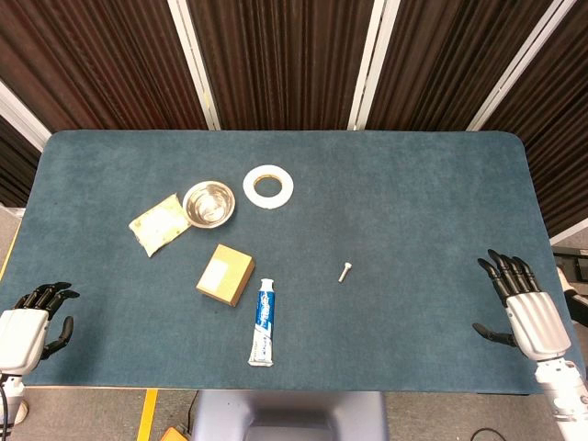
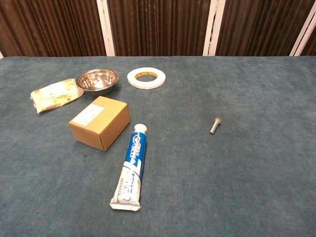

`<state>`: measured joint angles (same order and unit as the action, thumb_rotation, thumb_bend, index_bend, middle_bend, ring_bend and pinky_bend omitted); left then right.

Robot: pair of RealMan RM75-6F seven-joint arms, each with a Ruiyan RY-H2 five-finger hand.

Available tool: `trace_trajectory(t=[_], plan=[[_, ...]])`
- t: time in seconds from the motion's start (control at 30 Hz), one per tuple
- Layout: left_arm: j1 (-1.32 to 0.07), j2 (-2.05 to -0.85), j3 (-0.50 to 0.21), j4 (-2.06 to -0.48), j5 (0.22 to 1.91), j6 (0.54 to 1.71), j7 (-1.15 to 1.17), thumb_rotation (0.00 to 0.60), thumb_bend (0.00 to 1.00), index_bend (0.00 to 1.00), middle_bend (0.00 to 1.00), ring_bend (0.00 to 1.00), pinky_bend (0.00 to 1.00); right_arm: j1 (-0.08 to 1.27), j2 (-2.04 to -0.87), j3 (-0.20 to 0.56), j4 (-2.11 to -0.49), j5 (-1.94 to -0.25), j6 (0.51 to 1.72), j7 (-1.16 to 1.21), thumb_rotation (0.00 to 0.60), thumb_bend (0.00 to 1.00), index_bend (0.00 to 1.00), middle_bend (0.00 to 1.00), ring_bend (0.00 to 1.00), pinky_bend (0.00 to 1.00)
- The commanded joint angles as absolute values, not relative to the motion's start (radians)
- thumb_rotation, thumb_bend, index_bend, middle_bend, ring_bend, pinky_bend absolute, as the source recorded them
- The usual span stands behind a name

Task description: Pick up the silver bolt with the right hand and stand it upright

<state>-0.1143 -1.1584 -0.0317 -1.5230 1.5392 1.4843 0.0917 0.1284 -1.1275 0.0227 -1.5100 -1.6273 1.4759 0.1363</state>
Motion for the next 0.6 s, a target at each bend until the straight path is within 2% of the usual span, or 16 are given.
trace_trajectory(t=[0.03, 0.37, 0.43, 0.47, 0.57, 0.6], plan=[[-0.113, -1.156, -0.035, -1.536, 1.508, 1.464, 0.029, 0.600, 0.53, 0.34, 0.23, 0.22, 0.36, 0.131, -1.126, 0.020, -1.511, -1.628, 1.471, 0.137, 0.600, 0.09, 0.03, 0.00, 0.00, 0.00], [-0.113, -1.156, -0.039, -1.542, 1.493, 1.461, 0.052, 0.600, 0.53, 0.37, 0.23, 0.22, 0.36, 0.143, -1.132, 0.001, -1.505, -1.691, 1.492, 0.186, 0.600, 0.09, 0.05, 0.00, 0.00, 0.00], [-0.113, -1.154, -0.039, -1.544, 1.491, 1.459, 0.046, 0.600, 0.53, 0.37, 0.23, 0.22, 0.36, 0.147, -1.148, 0.004, -1.488, -1.710, 1.508, 0.173, 0.600, 0.09, 0.08, 0.03, 0.02, 0.02], [-0.112, -1.152, -0.038, -1.546, 1.491, 1.458, 0.043, 0.600, 0.53, 0.37, 0.23, 0.22, 0.36, 0.151, -1.152, 0.004, -1.484, -1.718, 1.509, 0.163, 0.600, 0.09, 0.09, 0.06, 0.06, 0.05], [-0.110, -1.144, -0.032, -1.555, 1.501, 1.462, 0.037, 0.600, 0.53, 0.38, 0.24, 0.23, 0.36, 0.168, -1.147, 0.010, -1.509, -1.734, 1.500, 0.115, 0.600, 0.09, 0.11, 0.22, 0.26, 0.23], [-0.109, -1.142, -0.030, -1.558, 1.505, 1.465, 0.037, 0.600, 0.53, 0.38, 0.24, 0.24, 0.36, 0.175, -1.144, 0.014, -1.521, -1.740, 1.498, 0.099, 0.600, 0.09, 0.12, 0.31, 0.37, 0.33]])
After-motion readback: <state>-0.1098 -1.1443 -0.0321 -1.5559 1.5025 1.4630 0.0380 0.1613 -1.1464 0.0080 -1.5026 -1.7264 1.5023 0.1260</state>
